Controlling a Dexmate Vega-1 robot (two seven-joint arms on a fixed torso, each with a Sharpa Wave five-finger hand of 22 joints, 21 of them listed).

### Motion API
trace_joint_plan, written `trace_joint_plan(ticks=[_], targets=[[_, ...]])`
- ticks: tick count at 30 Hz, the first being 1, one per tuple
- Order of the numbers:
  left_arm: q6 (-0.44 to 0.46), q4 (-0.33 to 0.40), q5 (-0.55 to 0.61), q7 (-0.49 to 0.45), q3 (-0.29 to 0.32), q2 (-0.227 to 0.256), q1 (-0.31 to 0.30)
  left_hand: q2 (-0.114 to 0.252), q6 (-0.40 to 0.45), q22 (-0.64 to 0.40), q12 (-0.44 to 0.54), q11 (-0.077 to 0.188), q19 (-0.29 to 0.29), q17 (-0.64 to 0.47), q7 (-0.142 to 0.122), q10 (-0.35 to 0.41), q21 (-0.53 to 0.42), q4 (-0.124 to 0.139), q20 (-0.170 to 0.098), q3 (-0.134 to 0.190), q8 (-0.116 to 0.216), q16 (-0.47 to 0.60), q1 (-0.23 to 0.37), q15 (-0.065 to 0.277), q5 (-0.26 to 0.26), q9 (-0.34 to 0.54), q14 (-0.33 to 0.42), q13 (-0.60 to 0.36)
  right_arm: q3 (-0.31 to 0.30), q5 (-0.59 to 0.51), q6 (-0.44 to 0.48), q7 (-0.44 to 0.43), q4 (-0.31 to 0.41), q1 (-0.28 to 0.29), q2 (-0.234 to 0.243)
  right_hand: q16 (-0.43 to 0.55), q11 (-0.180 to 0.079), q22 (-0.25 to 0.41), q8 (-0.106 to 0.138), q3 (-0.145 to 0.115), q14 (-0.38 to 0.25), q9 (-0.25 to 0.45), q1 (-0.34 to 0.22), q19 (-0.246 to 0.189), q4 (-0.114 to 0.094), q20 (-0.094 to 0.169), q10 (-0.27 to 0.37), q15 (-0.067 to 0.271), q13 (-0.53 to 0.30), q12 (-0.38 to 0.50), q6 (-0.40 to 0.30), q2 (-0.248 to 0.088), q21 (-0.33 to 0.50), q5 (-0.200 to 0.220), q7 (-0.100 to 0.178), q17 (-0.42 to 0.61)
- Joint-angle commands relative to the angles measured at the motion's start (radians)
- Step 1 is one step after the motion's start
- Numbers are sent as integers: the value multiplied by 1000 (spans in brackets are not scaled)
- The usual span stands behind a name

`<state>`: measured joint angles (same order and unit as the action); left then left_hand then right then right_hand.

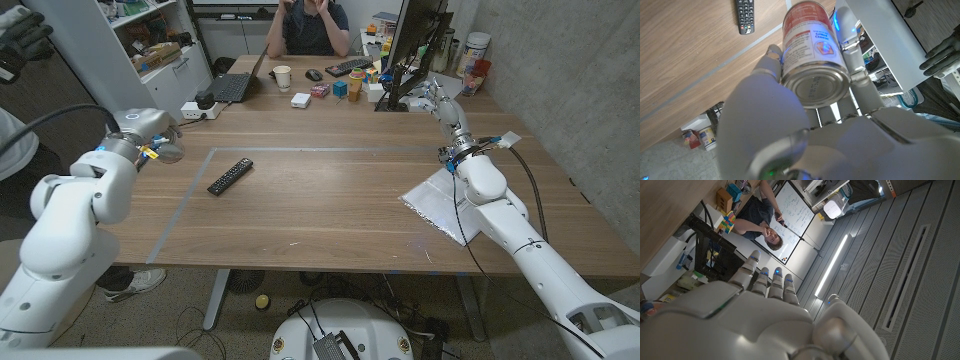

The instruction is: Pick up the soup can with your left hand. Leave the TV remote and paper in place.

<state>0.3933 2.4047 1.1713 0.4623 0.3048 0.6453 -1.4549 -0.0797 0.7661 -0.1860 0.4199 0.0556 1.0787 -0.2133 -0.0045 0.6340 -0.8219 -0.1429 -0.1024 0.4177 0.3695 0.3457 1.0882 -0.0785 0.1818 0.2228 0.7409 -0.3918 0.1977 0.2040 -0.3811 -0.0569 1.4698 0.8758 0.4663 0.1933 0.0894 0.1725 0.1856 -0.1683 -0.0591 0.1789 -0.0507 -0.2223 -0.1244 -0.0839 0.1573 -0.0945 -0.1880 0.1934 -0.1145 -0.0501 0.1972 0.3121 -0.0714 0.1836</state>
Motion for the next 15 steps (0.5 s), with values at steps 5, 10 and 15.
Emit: trace_joint_plan(ticks=[5, 10, 15], targets=[[28, 33, -11, -5, 6, 6, 40, 210, 76, 1, -5, -3, 22, -1, 75, 15, -14, 12, -68, 25, -5, -4, 193, 304, 2, 3, 172, -2, 4, 14, -19, 24, -48, -28, -11, 1, -2, 3, 8, 6, -8, 3, 0, 2, 0, 5, 5, -6, -3, 3, -9, 9, -2, 4, 1, 3], [29, 46, -23, -4, 13, -2, 45, 212, 83, 1, -2, -4, 24, -1, 76, 33, -18, 11, -68, 28, -5, -5, 188, 304, 2, 3, 178, -3, 2, 13, -29, 27, -53, -27, -11, 1, -2, 3, 8, 8, -8, 3, 0, 2, 0, 6, 6, -6, -3, 3, -10, 9, -1, 4, 2, 3], [27, 58, -12, -7, 17, -6, 38, 214, 76, 2, -9, -1, 23, 2, 74, 31, -22, 14, -67, 32, -11, -9, 179, 301, 1, 3, 183, 0, -3, 16, -29, 27, -47, -21, -10, 1, -3, 3, 8, 9, -9, 3, 0, 2, 0, 6, 6, -5, -3, 3, -12, 9, -1, 5, 2, 3]])
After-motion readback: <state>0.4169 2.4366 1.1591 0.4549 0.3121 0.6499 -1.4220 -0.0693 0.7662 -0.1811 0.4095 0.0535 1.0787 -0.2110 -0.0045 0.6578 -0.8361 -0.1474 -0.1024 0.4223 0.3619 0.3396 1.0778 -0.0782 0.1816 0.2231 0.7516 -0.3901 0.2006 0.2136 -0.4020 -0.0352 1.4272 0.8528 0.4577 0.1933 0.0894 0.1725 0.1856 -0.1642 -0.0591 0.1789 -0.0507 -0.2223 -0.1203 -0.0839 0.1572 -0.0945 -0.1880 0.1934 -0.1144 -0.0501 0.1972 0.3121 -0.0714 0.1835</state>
